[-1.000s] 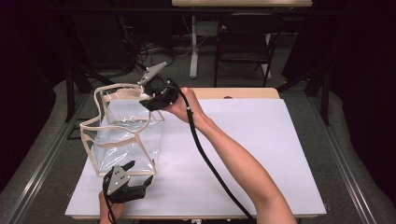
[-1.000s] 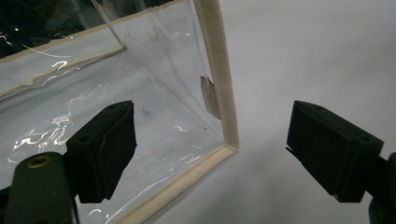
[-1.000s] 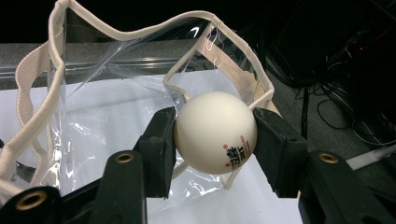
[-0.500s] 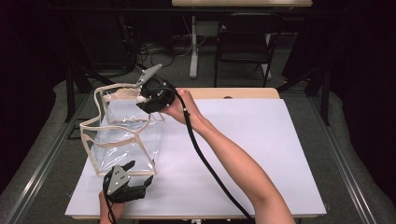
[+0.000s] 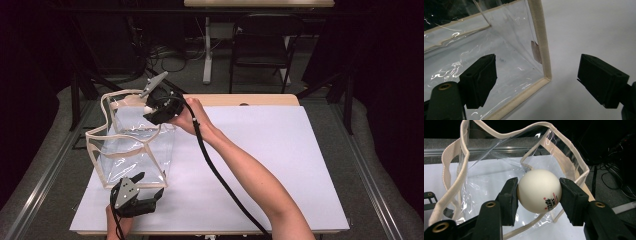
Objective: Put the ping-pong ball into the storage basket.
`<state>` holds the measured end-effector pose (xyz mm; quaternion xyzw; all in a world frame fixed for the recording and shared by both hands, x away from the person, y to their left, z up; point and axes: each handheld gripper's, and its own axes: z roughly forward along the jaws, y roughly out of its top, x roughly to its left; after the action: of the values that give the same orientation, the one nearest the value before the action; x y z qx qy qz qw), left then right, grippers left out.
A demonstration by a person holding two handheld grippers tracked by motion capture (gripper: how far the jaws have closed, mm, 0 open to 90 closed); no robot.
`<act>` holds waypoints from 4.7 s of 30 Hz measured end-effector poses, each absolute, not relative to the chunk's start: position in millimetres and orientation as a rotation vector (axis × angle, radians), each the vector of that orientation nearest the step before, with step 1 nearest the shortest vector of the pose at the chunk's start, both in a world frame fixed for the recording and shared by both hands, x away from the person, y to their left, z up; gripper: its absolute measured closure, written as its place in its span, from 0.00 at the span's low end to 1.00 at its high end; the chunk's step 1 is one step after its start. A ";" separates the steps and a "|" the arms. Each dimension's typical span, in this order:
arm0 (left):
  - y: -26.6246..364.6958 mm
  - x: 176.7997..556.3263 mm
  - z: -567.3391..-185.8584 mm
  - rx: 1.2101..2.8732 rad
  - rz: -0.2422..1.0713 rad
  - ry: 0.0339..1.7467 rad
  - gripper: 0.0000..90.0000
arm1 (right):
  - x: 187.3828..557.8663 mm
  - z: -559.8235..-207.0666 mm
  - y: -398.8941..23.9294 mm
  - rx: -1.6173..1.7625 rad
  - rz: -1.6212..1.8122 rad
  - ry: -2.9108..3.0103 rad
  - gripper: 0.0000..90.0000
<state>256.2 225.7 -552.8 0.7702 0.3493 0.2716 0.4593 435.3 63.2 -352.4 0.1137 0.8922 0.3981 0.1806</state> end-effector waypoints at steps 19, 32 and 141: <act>225.7 256.1 -552.8 1.897 0.668 0.862 0.18 | 433.1 -358.1 71.8 0.312 1.086 2.580 0.57; 225.9 256.0 -552.7 1.898 0.670 0.861 0.18 | 432.8 -363.0 76.6 0.303 1.058 2.623 0.56; 222.6 256.3 -552.4 1.916 0.660 0.855 0.18 | 384.4 -446.4 -156.1 0.698 1.117 2.458 0.03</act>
<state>256.3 222.6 -552.4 0.7763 0.3464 0.2675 0.4536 384.4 -156.1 -446.4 0.2465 0.8678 0.3942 0.1755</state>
